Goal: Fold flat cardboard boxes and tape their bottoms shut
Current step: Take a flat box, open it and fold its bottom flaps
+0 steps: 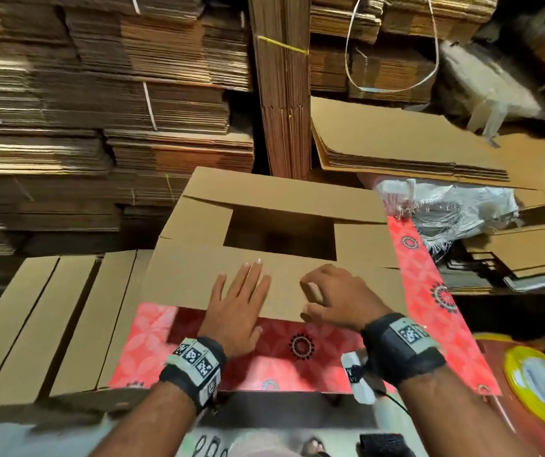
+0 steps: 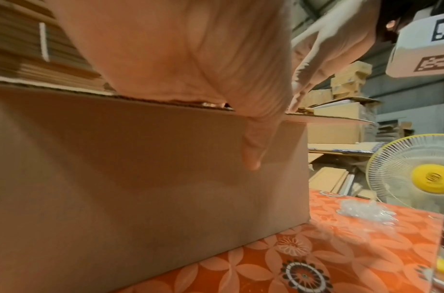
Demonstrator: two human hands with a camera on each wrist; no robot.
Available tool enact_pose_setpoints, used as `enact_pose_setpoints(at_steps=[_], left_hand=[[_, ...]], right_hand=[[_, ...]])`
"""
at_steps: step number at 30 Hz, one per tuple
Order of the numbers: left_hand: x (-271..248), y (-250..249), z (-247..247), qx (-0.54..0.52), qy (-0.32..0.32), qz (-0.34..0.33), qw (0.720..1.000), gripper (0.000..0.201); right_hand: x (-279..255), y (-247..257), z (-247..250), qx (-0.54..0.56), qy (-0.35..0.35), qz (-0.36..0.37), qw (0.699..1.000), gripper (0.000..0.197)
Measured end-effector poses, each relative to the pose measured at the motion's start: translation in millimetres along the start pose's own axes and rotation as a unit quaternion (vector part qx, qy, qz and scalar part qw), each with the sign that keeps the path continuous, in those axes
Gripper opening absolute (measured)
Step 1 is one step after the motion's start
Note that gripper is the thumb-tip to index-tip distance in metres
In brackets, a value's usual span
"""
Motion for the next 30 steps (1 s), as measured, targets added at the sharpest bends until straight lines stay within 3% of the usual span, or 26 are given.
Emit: enact_pose_setpoints(at_steps=[7,10,13,15,17,20,25,30], left_hand=[[13,21,11,-0.099,0.035,-0.024,0.994,0.108],[17,23,36,-0.182,-0.004,0.007,0.983,0.087],[33,23,63,-0.18,-0.004,0.035,0.983,0.06],[46,21,72,-0.166,0.043,0.06,0.983,0.071],[56,15,73,-0.175,0.122,0.08,0.974,0.101],[67,-10,70,-0.168,0.217,0.059,0.96,0.124],[82,-33,63,-0.152,0.269,0.082,0.947,0.137],[92,-27,66,-0.176,0.25,0.112,0.945,0.122]], right_hand=[[52,8,59,0.0,-0.092,-0.011,0.996,0.038],[86,14,84,0.007,-0.112,-0.01,0.994,0.031],[121,18,99,-0.002,-0.117,-0.004,0.993,0.028],[142,17,101,-0.036,-0.122,0.002,0.992,0.029],[160,11,97,-0.081,-0.113,0.001,0.99,0.035],[185,-4,89,-0.118,-0.071,-0.007,0.99,0.046],[219,-22,84,-0.144,-0.044,0.014,0.989,0.053],[234,-43,112,-0.106,-0.08,0.032,0.991,0.032]])
Point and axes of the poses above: each hand's wrist, its own x-axis towards the middle knuckle, its own z-axis out of the back of the hand, y = z × x, the point moved 3 cm from there along x, towards the middle knuckle, and after that the axes turned 3 degrees about -x, right-handed, at the moved point
